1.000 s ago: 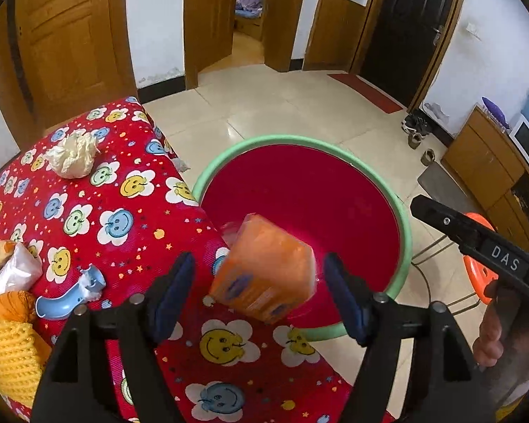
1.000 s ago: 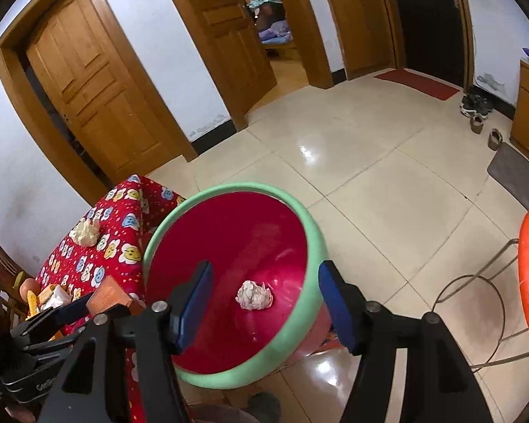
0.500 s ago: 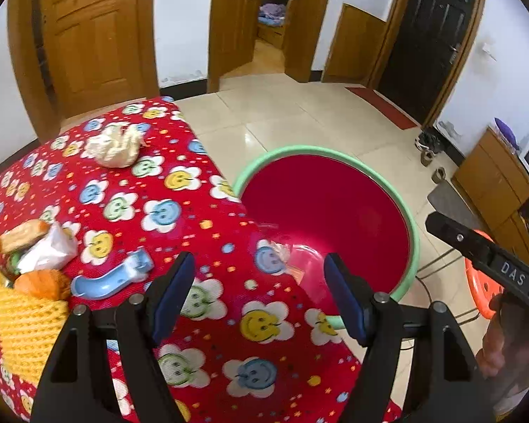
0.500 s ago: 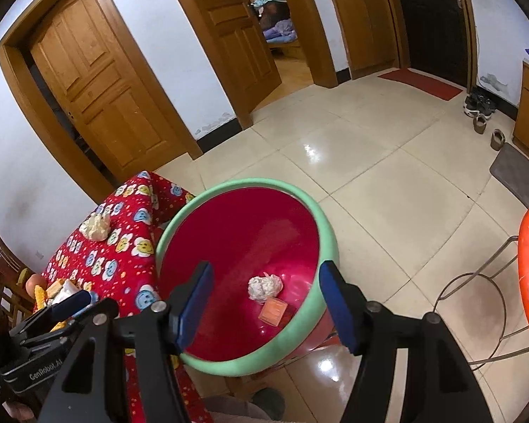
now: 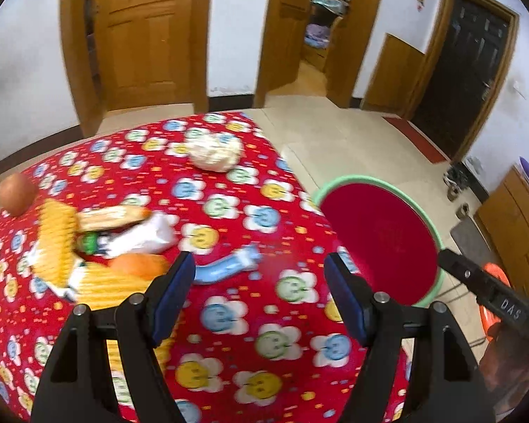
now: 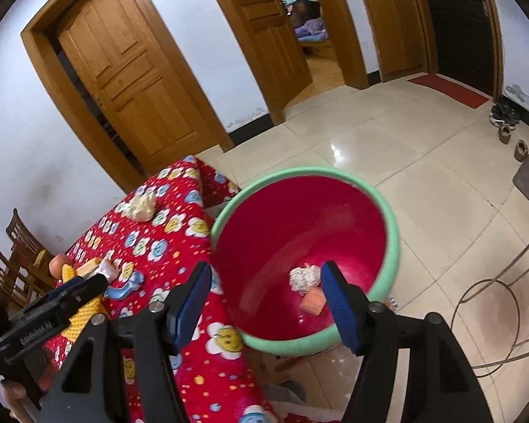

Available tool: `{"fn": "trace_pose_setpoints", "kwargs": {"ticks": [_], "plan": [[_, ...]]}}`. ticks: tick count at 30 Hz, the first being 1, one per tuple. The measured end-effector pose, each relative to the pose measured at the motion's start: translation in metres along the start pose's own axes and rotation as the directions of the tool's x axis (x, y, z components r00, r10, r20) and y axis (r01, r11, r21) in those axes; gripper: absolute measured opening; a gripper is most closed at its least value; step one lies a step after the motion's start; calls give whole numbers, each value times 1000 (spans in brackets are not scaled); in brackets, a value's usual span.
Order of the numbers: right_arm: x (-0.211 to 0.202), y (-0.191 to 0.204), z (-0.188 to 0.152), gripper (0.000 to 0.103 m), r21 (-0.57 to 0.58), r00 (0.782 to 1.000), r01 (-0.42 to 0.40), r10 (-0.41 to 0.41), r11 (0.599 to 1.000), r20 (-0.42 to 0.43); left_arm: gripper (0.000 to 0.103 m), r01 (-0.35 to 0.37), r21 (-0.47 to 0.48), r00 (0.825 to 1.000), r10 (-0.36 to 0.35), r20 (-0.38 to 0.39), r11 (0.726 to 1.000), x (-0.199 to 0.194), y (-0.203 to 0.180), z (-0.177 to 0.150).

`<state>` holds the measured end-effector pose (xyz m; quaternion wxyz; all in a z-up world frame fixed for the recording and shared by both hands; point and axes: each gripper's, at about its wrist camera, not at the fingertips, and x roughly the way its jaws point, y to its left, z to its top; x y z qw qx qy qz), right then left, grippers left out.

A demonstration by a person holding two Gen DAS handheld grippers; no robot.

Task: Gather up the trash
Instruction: 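Move both tools back over the table toward the yellow foam nets, then grasp a yellow foam net with the left tool while the right tool grasps the blue toy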

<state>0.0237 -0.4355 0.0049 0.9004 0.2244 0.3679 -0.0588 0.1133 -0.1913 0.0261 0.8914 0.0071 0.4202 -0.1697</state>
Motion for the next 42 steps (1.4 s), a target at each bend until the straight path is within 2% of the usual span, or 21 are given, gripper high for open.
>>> {"fn": "trace_pose_setpoints", "kwargs": {"ticks": [12,17,22,31,40,42], "plan": [[20,49,-6,68,-64,995,-84,81,994,-51,77,-131,-122,991,134,22,984,-21,80,2],[36,72,-9,69,-106,991,-105,96,989,-88,77,-180,-183,983,184,1,966,-19,117,-2],[48,94,-13,69,-132,987,-134,120,982,-110,77,-252,-229,967,252,-30,940,-9,152,-5],[74,128,-20,69,-184,981,-149,122,972,-150,77,-286,-255,958,278,-70,924,16,184,-10],[100,153,-25,69,-212,977,-150,112,966,-181,77,-266,-230,964,259,-62,936,36,192,-9],[104,156,-27,68,-218,976,-154,113,964,-186,70,-249,-237,968,242,-60,939,38,194,-10]]}}
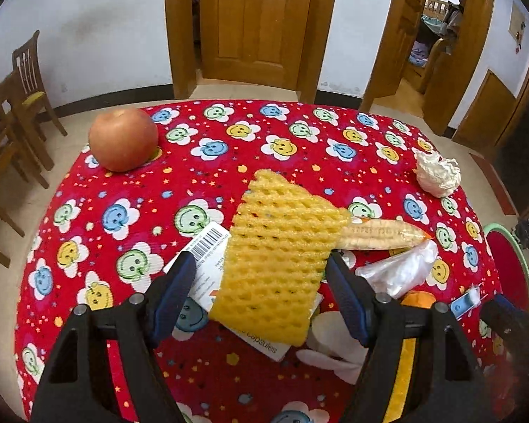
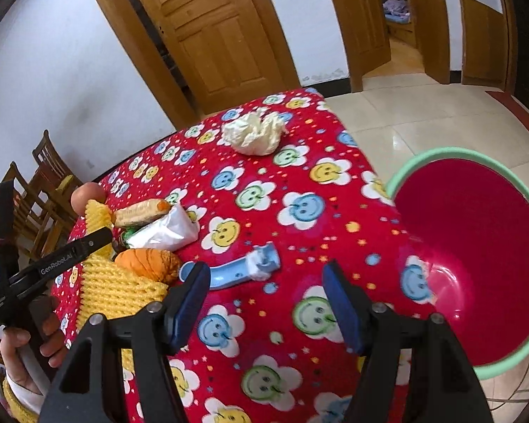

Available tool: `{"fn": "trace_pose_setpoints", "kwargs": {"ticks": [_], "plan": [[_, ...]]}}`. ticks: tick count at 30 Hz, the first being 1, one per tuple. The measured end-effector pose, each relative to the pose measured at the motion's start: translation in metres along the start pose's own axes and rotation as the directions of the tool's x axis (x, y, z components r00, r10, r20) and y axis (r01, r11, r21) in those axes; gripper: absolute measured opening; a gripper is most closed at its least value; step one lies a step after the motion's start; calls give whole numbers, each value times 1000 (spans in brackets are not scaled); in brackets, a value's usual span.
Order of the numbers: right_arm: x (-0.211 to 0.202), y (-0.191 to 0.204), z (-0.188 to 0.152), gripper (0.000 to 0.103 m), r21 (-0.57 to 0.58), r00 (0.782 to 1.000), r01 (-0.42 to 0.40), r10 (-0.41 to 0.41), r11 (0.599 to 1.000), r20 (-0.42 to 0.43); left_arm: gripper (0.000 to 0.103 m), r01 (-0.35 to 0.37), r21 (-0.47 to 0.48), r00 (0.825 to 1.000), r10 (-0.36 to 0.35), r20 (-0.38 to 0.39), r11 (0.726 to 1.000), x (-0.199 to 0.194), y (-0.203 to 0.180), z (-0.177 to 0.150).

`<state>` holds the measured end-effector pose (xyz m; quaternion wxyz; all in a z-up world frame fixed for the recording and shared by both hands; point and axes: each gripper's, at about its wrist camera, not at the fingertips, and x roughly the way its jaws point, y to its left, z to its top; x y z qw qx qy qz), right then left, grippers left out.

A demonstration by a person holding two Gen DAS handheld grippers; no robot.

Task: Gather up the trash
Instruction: 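Grasp a yellow foam net with the left tool while the right tool grasps the blue toy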

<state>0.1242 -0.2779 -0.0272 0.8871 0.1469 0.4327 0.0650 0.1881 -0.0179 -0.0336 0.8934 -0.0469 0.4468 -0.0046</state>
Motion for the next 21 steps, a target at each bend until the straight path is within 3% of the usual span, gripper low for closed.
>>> {"fn": "trace_pose_setpoints", "kwargs": {"ticks": [1,5,8,12,21], "plan": [[3,2,0,67,-4,1000,0,0,1000,-2,61,9,-4,1000,-9,0,1000,1,1,0],[14,6,-3,53,-12,1000,-2,2,1000,-24,44,21,-2,1000,-21,12,1000,-1,6,0],[21,8,-6,42,-14,999,2,-3,1000,-43,37,46,-8,999,-46,14,999,-3,9,0],[20,10,-9,27,-31,1000,7,-7,1000,-18,31,69,-18,998,-69,16,997,-6,12,0],[2,17,-10,21,-54,998,19,-16,998,63,27,116,-8,991,-116,61,993,-30,9,-2]]}}
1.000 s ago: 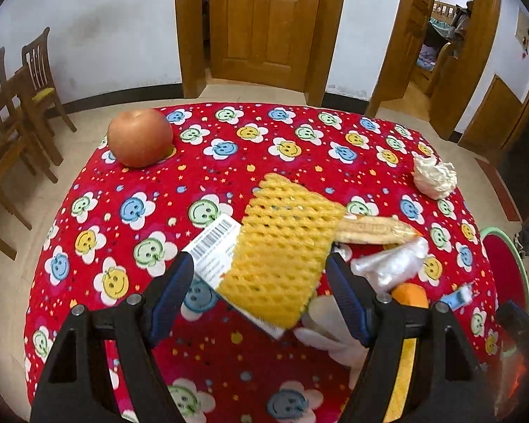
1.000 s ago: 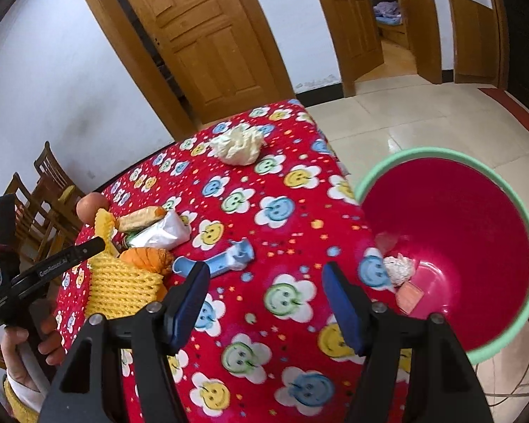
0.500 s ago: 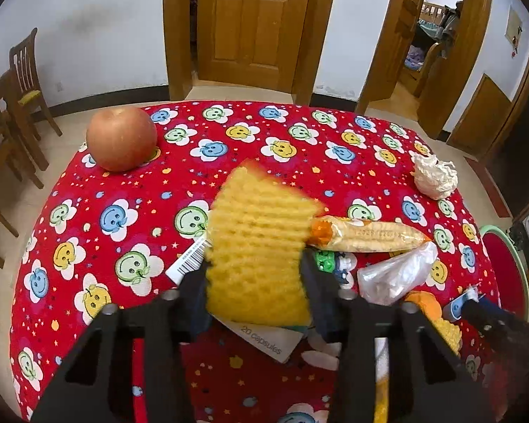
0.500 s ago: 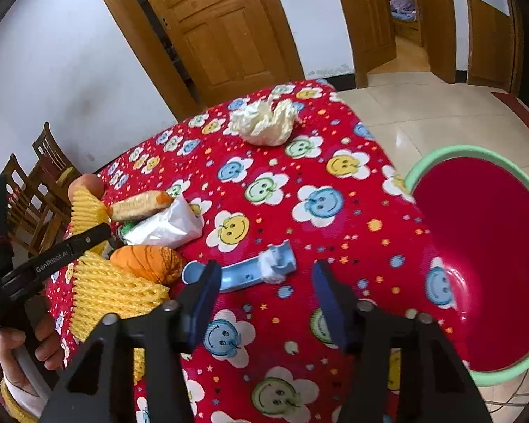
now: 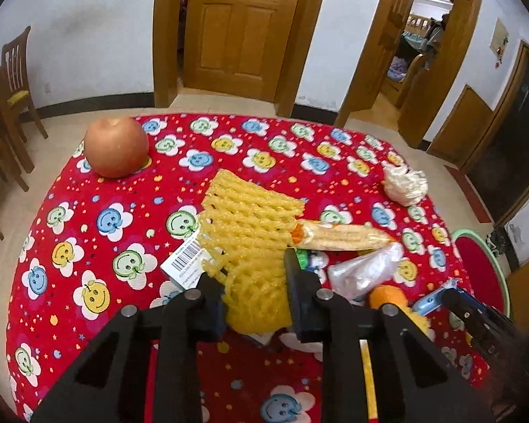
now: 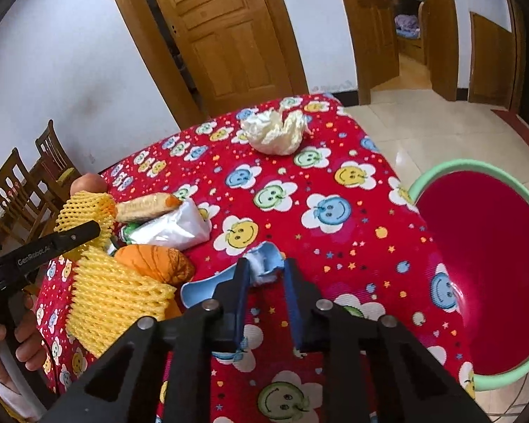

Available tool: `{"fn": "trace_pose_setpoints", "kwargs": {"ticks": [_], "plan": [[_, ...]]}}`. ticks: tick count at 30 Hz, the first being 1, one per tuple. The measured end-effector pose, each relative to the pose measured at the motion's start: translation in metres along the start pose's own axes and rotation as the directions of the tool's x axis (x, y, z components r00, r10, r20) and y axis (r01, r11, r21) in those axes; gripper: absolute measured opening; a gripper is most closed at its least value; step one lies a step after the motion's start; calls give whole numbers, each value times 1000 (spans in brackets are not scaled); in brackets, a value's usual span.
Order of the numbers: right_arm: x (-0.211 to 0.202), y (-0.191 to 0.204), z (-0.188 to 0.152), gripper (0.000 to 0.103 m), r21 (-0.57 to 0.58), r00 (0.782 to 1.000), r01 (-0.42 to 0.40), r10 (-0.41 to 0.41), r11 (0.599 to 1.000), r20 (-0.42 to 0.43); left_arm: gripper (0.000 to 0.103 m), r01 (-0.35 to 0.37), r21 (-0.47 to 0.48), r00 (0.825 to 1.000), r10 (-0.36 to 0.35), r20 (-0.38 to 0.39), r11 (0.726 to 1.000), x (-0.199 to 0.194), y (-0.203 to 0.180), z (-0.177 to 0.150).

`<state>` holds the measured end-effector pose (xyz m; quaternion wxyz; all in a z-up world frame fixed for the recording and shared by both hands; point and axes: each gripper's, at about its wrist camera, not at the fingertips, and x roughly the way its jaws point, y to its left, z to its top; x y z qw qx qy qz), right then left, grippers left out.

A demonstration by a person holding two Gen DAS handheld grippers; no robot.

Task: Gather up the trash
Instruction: 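Grasp a yellow foam net with the left tool while the right tool grasps the blue toy, then carry both items over the basin and release the blue toy from the right tool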

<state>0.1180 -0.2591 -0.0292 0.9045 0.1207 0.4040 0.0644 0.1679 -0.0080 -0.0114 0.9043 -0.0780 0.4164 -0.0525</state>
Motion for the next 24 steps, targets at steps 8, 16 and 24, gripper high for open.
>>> {"fn": "trace_pose_setpoints", "kwargs": {"ticks": [8,16,24], "plan": [[-26,-6,6,21,29,998,-11,9,1000,63,27,63,-18,996,-62,70,998,-36,-7,3],[-64,-17,8,21,33,992,5,-9,999,125,27,124,17,990,-125,72,992,-52,-39,1],[-98,-39,6,21,53,982,55,-64,997,179,27,163,84,983,-169,66,983,-67,-77,-6]]}}
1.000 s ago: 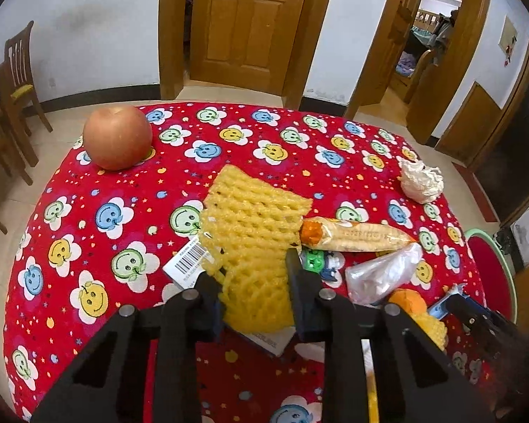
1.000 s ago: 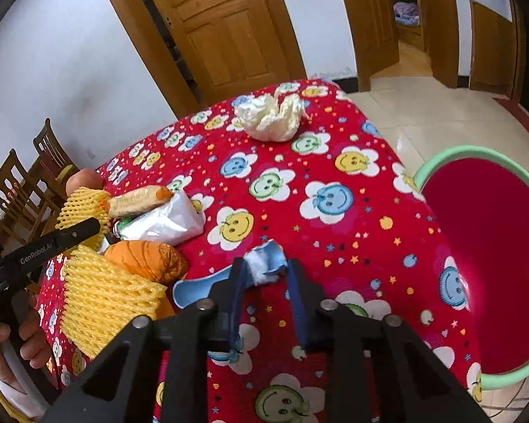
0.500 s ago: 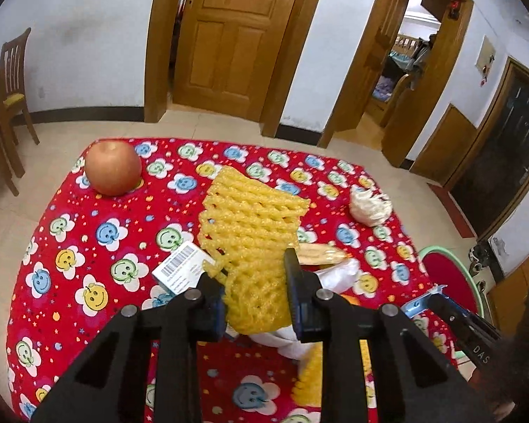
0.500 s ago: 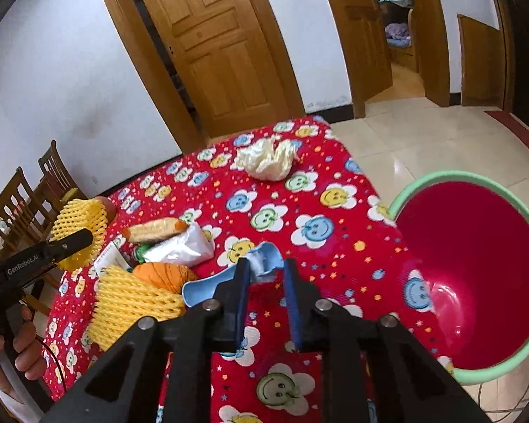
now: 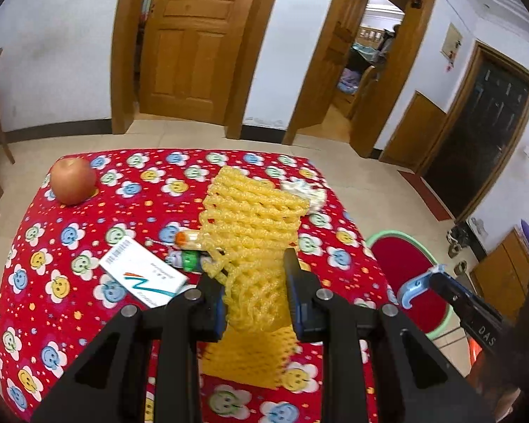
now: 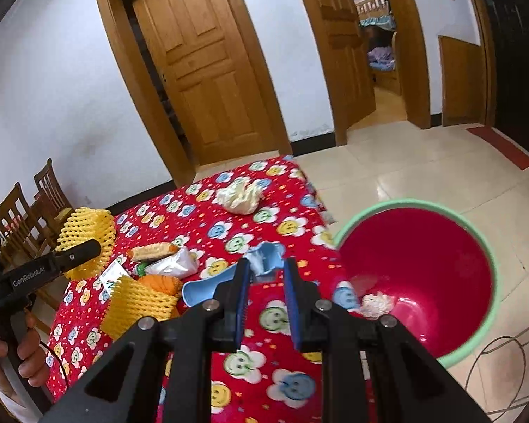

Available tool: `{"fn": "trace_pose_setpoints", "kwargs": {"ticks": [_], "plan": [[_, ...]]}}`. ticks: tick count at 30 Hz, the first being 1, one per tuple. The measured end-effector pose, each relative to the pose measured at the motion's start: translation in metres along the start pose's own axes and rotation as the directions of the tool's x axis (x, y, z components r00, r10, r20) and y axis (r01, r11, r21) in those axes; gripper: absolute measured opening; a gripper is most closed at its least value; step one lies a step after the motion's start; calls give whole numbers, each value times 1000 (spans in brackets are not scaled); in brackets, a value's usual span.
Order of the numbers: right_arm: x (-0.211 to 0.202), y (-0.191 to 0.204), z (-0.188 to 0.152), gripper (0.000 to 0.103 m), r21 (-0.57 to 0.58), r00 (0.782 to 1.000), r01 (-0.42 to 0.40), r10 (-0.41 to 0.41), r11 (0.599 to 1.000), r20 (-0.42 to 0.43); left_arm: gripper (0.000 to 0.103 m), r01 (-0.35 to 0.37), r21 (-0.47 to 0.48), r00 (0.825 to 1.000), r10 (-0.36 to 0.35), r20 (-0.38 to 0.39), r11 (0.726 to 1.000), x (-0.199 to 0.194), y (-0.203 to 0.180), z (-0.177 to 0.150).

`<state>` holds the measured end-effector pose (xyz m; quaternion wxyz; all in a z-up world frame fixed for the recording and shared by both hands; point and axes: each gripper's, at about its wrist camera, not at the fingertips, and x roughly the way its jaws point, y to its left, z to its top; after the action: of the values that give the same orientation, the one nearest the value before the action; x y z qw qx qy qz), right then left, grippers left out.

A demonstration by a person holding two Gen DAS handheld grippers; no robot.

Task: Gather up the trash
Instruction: 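Carry both items over the basin and release the blue toy from the right tool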

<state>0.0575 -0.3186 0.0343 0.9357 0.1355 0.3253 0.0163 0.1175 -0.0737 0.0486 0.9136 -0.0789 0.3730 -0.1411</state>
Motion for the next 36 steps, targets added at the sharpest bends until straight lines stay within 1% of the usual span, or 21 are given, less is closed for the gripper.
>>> {"fn": "trace_pose_setpoints", "kwargs": {"ticks": [6,16,21,25,31,34,36], "plan": [[-13,-27,3,21,27,999,51,-51,998,16,27,42,58,999,-41,-11,997,0,-35,-2],[-23,-80,5,21,88,988,153,-155,984,21,27,126,146,990,-116,-75,981,26,-98,-8],[-17,-112,3,21,120,978,206,-206,971,-16,27,158,172,983,-139,-116,972,42,-125,-16],[-10,-130,-2,22,136,972,235,-230,962,-50,27,176,180,976,-149,-157,968,58,-140,-22],[2,-150,-7,23,154,968,245,-232,957,-96,27,188,183,967,-150,-205,965,77,-153,-28],[7,-156,-8,23,166,966,247,-230,955,-114,27,194,191,965,-151,-216,962,82,-158,-30],[9,-160,-10,26,169,964,254,-235,952,-124,27,198,198,963,-153,-220,960,84,-162,-32]]}}
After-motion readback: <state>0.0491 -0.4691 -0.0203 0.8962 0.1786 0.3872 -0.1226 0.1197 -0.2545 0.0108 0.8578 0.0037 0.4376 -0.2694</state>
